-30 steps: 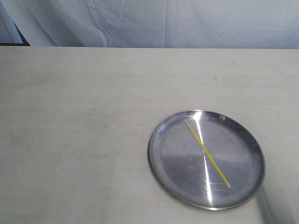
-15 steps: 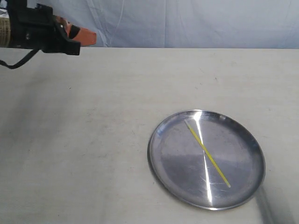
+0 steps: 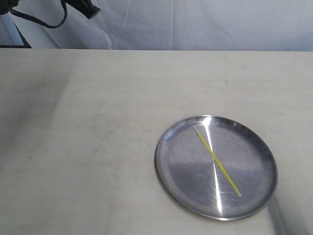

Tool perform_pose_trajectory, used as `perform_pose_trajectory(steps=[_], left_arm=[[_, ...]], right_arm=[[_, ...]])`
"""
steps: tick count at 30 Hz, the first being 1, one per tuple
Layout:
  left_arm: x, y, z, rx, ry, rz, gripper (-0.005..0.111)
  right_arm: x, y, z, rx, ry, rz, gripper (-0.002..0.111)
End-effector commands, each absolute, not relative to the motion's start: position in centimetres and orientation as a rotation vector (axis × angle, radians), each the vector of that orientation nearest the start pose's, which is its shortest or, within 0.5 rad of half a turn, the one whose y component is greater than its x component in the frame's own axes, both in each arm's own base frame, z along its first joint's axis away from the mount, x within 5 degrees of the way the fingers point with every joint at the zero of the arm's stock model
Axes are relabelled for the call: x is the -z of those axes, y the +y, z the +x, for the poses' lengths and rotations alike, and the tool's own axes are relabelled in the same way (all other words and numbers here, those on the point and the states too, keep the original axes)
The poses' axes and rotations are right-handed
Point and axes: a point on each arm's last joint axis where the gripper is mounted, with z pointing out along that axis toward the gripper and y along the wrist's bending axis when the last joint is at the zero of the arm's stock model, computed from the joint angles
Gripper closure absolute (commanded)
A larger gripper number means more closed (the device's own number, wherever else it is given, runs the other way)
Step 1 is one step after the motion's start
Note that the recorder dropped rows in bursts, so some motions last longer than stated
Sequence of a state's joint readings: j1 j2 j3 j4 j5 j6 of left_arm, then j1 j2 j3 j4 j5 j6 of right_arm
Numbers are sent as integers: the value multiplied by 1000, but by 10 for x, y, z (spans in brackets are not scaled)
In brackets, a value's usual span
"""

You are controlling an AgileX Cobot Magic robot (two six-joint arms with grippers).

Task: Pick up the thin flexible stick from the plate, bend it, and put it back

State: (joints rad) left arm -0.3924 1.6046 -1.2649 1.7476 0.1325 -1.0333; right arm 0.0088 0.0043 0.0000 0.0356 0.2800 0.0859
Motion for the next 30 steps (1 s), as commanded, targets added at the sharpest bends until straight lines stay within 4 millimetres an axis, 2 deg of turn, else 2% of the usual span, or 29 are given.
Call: perform_pose_trajectory(steps=[1,4,8,11,13,15,19,22,27,30], left_arm=[[-340,-117,361,-461,1751,640,96],[-320,-118,356,-406,1940,710,106],[-274,-132,344,-252,2200,1120,107],[-248,-149,337,-19,2237,1367,107],[-242,-161,335,105,2193,1417,107],[-239,-173,332,144,2064,1555,107],[-241,-198,324,70,1754,1807,97],[-242,-219,319,-3,1575,1887,85],[-231,-250,311,-7,1497,1886,64],[-221,-270,303,87,1572,1842,58]], right_arm=[[-188,1,55,-100,1760,85,106],[-188,1,55,-100,1760,85,106],[-188,1,55,-100,1760,85,106],[-188,1,55,-100,1760,85,106],[-188,1,55,-100,1764,85,106],[-188,2,55,-102,1763,86,106],[-188,2,55,-102,1763,86,106],[-188,2,55,-102,1763,86,106],[-188,2,55,-102,1760,86,106],[-188,2,55,-102,1760,86,106]])
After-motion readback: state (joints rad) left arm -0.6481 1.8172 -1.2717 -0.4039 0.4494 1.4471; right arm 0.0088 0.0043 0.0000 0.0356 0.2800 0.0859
